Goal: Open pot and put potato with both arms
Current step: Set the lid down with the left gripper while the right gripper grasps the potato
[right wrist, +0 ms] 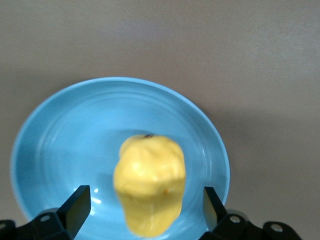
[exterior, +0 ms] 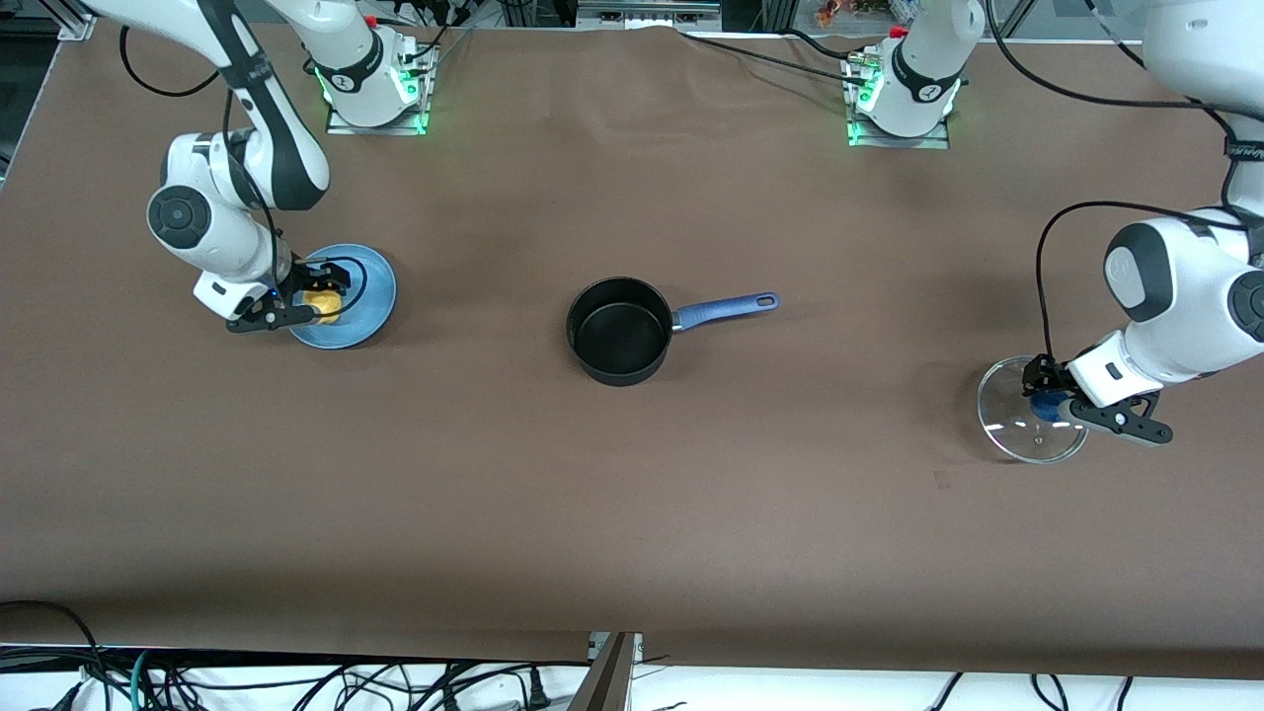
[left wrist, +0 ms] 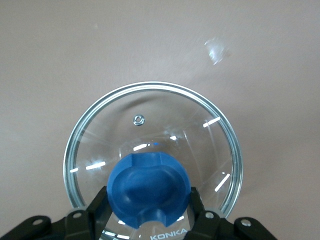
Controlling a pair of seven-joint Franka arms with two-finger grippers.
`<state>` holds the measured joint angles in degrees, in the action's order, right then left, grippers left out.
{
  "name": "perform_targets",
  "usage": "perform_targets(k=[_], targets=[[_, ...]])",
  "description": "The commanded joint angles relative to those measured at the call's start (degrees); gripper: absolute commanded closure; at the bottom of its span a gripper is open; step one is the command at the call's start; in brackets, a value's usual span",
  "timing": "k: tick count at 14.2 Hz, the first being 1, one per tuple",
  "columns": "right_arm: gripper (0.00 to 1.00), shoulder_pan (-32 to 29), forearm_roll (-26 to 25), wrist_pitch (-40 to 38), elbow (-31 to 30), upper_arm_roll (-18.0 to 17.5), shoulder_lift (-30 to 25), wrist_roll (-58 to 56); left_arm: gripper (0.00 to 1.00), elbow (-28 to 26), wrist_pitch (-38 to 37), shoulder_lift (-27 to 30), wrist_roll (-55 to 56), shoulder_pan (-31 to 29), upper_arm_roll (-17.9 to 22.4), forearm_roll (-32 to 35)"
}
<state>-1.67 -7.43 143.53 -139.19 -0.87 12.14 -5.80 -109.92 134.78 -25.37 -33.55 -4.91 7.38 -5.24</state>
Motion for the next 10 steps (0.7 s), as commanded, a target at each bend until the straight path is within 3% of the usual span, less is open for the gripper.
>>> perform_targets(k=[1,4,5,7,10], targets=[[0.43,0.0,-1.09,3.59,-0.73,1.75,1.84,-3.25,0.56,0.14,3.55,-3.27,-10.1,-3.52,-0.35,-6.17],[0.78,0.0,-1.09,2.29,-0.55,1.57,1.23,-2.82,0.52,0.14,7.42,-6.26,-12.33,-5.2,-0.35,-7.24],[0.84,0.09,-1.09,-0.25,-0.03,1.05,0.35,-2.2,0.44,0.23,7.43,-6.44,-12.33,-5.2,-0.35,-7.24],[0.86,0.09,-0.57,-7.09,2.25,0.0,-2.1,-2.11,0.0,1.1,5.77,-5.75,-10.93,-5.11,-0.44,-7.24],[0.86,0.18,1.19,-21.49,10.92,-4.65,-3.96,1.73,0.0,6.01,-8.51,-0.66,-1.22,-4.32,-2.97,-6.28]])
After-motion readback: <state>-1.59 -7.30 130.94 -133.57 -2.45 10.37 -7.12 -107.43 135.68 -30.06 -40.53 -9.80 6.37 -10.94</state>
